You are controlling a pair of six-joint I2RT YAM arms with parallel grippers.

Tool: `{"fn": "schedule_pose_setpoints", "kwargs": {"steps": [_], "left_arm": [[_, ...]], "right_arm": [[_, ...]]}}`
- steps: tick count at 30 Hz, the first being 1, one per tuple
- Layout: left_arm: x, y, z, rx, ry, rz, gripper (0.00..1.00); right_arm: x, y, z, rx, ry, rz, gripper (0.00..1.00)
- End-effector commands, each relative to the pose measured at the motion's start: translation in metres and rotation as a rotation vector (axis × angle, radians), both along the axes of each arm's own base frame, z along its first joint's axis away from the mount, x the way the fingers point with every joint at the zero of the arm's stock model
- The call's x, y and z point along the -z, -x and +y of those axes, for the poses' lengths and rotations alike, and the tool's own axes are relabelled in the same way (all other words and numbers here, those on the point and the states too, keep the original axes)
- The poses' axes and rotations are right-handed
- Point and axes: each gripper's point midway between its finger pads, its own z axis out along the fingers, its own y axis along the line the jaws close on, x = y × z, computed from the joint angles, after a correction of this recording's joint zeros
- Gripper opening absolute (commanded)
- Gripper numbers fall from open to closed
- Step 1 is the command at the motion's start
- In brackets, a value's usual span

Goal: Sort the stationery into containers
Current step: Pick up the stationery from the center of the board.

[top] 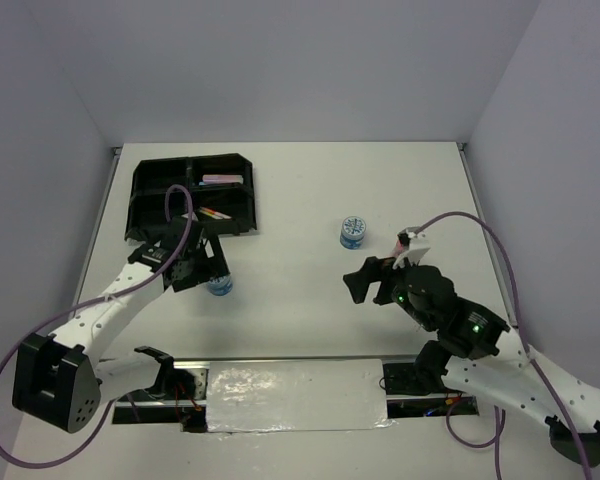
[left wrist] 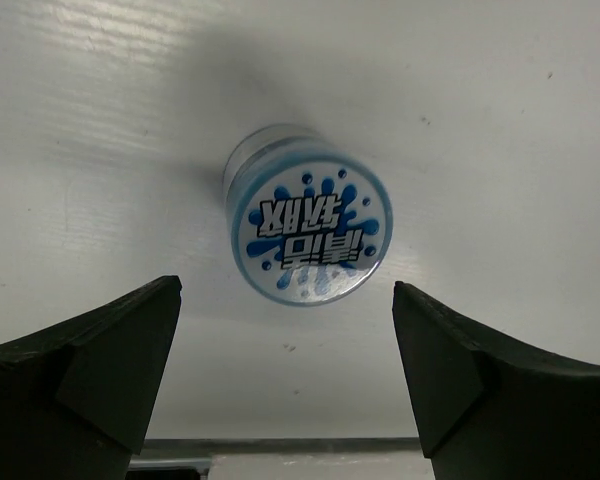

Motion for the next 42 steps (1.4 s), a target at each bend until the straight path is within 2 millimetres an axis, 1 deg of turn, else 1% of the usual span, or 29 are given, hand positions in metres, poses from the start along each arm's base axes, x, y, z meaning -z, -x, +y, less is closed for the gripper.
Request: {"fn": "schedule_pose_setpoints", "kwargs": {"steps": [1, 2, 4, 6, 9, 12, 16, 23, 26, 30, 32, 38, 41, 42], "left_arm": [[-0.003, 0.007, -0.009, 0.080, 0.021, -0.019, 0.99], [-0.004, 0.007, -0.011, 0.089, 0.020, -0.026, 0.99], [-0.004, 0.006, -0.014, 0.096, 0.017, -0.024, 0.99], [0.002, 0.005, -0.010, 0.072, -0.012, -0.010, 0.99], [0.012, 0.004, -0.009, 0.066, -0.023, 0.017, 0.99], [0.016, 0.001, -0.007, 0.051, -0.052, 0.027, 0.99], [0.014, -0.003, 0.001, 0.011, -0.093, 0.018, 0.99], [0.013, -0.015, -0.002, 0.015, -0.101, 0.004, 0.98], [0.012, -0.021, -0.007, 0.029, -0.090, 0.002, 0.98], [0.011, -0.025, -0.010, 0.037, -0.087, 0.000, 0.98], [0.012, -0.026, -0.007, 0.029, -0.099, 0.001, 0.98], [0.017, -0.029, -0.006, 0.016, -0.116, 0.018, 0.92], [0.019, -0.027, -0.005, 0.017, -0.121, 0.027, 0.89], [0.020, -0.026, -0.005, 0.019, -0.123, 0.029, 0.86]], "right_arm": [[0.017, -0.002, 0.003, 0.000, 0.079, 0.068, 1.00], [0.019, -0.002, 0.006, -0.012, 0.083, 0.067, 1.00], [0.014, -0.001, 0.012, -0.043, 0.052, 0.041, 1.00], [0.013, 0.001, 0.017, -0.069, 0.035, 0.033, 1.00], [0.013, 0.003, 0.019, -0.088, 0.026, 0.019, 1.00], [0.015, 0.002, 0.019, -0.091, 0.033, 0.016, 1.00], [0.018, 0.003, 0.024, -0.116, 0.031, 0.017, 1.00], [0.016, 0.006, 0.029, -0.145, 0.011, 0.008, 1.00], [0.015, 0.006, 0.029, -0.145, 0.007, 0.004, 1.00], [0.015, 0.008, 0.029, -0.152, 0.003, 0.003, 1.00], [0.014, 0.007, 0.029, -0.149, 0.002, 0.000, 1.00], [0.013, 0.007, 0.030, -0.153, 0.006, 0.000, 1.00], [0.011, 0.007, 0.028, -0.150, 0.006, -0.004, 1.00], [0.011, 0.007, 0.028, -0.150, 0.006, -0.006, 1.00]]}}
